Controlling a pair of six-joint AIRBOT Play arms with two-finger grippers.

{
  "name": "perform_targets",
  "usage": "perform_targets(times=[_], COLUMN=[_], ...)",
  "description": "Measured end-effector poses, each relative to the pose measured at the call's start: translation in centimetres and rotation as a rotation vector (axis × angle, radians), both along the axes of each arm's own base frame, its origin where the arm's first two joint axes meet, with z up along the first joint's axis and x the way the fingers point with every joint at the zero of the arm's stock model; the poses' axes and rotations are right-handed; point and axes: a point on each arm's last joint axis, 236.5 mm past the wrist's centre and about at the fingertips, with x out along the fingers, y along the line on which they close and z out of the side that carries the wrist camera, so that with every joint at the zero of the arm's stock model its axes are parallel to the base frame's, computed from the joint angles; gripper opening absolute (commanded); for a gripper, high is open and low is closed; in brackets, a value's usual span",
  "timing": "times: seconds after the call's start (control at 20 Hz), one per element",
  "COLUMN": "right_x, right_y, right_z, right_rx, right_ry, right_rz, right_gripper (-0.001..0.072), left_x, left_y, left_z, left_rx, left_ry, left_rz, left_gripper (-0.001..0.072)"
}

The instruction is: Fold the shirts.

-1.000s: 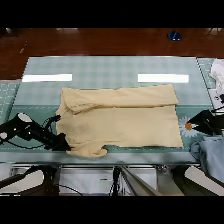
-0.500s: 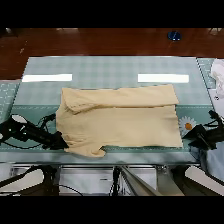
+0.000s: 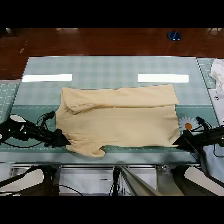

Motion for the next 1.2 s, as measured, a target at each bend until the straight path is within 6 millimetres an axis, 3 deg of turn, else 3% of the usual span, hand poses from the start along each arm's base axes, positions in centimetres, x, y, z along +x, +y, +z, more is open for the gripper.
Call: perform_targets(times=[0.05, 0.1, 0.15, 0.5, 0.6, 0.65, 0.75, 0.9, 1.0, 1.1, 1.2], right_x=[0.6, 1.1, 1.9, 3.8, 5.8, 6.8, 10.1, 15.0, 17.1, 18.5, 19.9], right_y=[0.4, 0.6, 0.4, 0.5, -0.3, -0.3, 0.0, -1.1, -1.6, -1.2, -0.2], right_z=[-0.1, -0.2, -0.5, -0.5, 0.0, 1.1, 5.2, 13.4, 18.0, 20.5, 21.2], right_rx=[0.006, 0.005, -0.013, -0.019, -0.048, -0.044, -0.009, -0.062, -0.114, -0.136, -0.133], right_ry=[-0.012, -0.023, -0.047, -0.109, -0.207, -0.255, -0.410, -0.684, -0.813, -0.883, -0.909], right_rz=[-0.020, -0.037, -0.058, -0.105, -0.108, -0.105, -0.126, -0.144, -0.143, -0.128, -0.101], right_gripper=[0.0291, 0.0130, 0.0049, 0.0021, 0.0021, 0.0021, 0.0020, 0.0020, 0.0020, 0.0020, 0.0020], left_x=[0.1, 0.2, 0.3, 0.5, 0.9, 1.7, 4.5, 10.2, 13.3, 15.1, 16.6], left_y=[-0.1, -0.2, -0.3, -0.6, -0.8, -1.1, -1.4, -1.1, -0.4, -0.1, -0.2], left_z=[0.1, 0.2, 0.3, 0.6, 1.2, 2.1, 4.9, 12.0, 16.6, 19.7, 20.6], left_rx=[-0.008, -0.015, -0.019, -0.038, -0.058, -0.080, -0.112, -0.102, -0.061, -0.041, -0.043], left_ry=[-0.005, -0.008, -0.011, -0.025, -0.054, -0.090, -0.222, -0.519, -0.689, -0.784, -0.807], left_rz=[0.003, 0.006, 0.007, 0.004, 0.002, 0.004, 0.027, 0.072, 0.110, 0.132, 0.146], left_gripper=[0.0025, 0.0025, 0.0025, 0.0023, 0.0021, 0.0021, 0.0020, 0.0021, 0.0021, 0.0021, 0.0021])
